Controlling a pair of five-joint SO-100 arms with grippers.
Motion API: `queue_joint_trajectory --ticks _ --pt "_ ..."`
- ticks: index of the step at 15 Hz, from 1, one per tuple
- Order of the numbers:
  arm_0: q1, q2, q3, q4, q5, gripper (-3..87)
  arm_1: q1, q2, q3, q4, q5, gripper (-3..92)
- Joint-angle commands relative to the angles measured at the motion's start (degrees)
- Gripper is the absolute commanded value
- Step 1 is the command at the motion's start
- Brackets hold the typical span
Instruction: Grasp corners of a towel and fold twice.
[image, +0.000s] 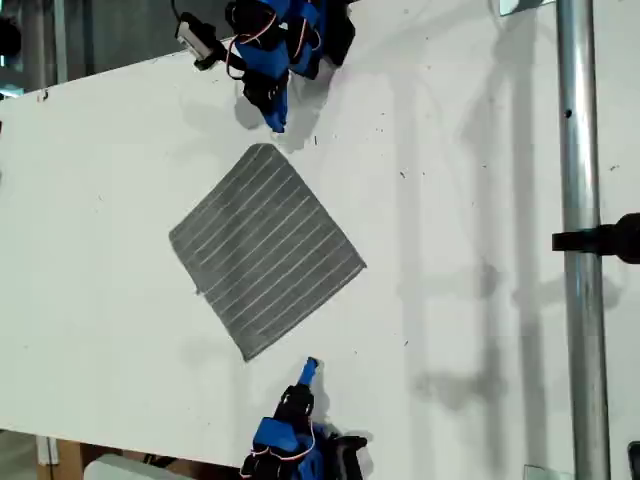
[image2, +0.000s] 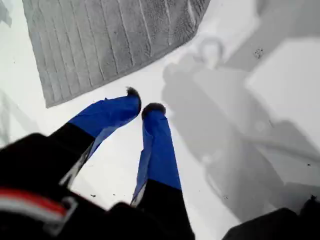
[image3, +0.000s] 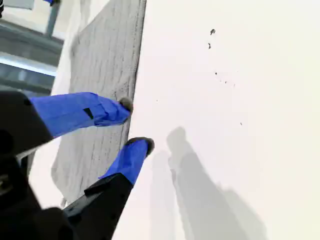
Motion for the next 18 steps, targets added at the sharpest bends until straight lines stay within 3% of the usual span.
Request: queue_joint_trajectory --ticks 1,18 --pt "-9.7 0.3 0.5 -0.2 -26.5 -0.6 -3.1 0.1 -0.4 0.7 0.0 -0.3" --pt "-9.7 0.3 0.5 -0.2 -27.2 -0.6 -4.9 0.1 -0.5 0.5 -0.2 -0.3"
